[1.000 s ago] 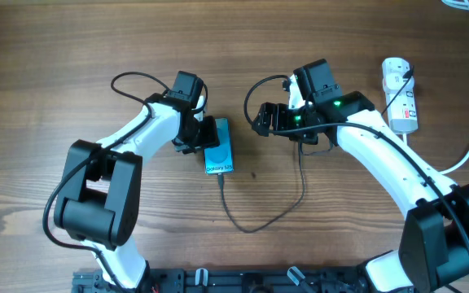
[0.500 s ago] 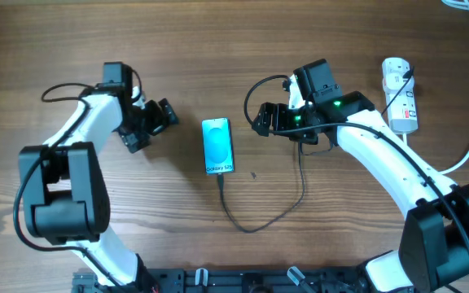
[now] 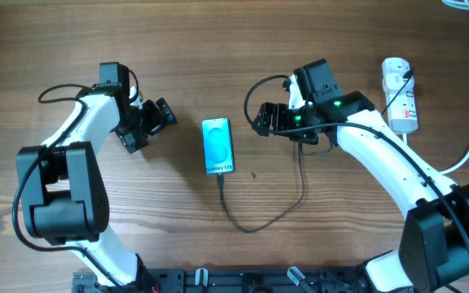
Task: Plug charger to phone and switch on socket
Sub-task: 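Release the phone and raise the left gripper away, then move the right gripper over the white power strip's switches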
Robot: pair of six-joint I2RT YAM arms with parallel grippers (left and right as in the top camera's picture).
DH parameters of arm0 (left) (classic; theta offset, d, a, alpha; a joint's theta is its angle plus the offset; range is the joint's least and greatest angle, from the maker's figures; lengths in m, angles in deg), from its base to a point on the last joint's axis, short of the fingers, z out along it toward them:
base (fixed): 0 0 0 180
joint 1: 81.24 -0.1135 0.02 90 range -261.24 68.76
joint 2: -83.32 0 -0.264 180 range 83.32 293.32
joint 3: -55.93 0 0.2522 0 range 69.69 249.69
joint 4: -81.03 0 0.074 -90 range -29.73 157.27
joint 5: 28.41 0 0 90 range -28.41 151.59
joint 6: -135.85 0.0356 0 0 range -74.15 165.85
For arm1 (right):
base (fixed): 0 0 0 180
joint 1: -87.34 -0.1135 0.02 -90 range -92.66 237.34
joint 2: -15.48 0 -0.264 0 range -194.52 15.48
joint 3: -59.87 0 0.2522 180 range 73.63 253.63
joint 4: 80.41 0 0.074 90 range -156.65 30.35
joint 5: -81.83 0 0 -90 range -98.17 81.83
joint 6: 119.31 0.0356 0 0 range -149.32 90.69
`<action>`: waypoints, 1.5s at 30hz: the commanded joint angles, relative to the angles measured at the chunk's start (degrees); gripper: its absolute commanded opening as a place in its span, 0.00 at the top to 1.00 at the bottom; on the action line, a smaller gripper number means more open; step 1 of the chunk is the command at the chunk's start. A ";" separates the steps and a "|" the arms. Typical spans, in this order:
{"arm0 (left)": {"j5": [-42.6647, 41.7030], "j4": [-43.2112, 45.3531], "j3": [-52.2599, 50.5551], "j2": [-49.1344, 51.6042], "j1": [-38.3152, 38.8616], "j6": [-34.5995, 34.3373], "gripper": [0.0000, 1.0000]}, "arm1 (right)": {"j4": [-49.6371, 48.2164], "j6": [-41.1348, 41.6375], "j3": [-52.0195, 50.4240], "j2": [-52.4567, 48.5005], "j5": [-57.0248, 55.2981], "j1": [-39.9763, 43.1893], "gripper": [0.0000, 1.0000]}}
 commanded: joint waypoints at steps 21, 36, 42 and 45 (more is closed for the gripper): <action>-0.48 -0.13 0.70 0.63 -0.11 -0.31 0.00 | -2.27 3.02 1.07 1.18 -3.37 0.15 0.00; -0.50 -0.13 0.70 0.63 -0.11 -0.33 0.00 | 29.83 8.07 27.39 -8.04 -30.42 33.83 0.00; -0.50 -0.13 0.70 0.63 -0.11 -0.31 0.00 | 25.77 8.07 27.39 -22.16 -30.62 42.27 0.00; -0.48 -0.13 0.70 0.63 -0.11 -0.33 0.00 | 23.67 8.02 27.39 -26.43 -28.94 44.15 0.00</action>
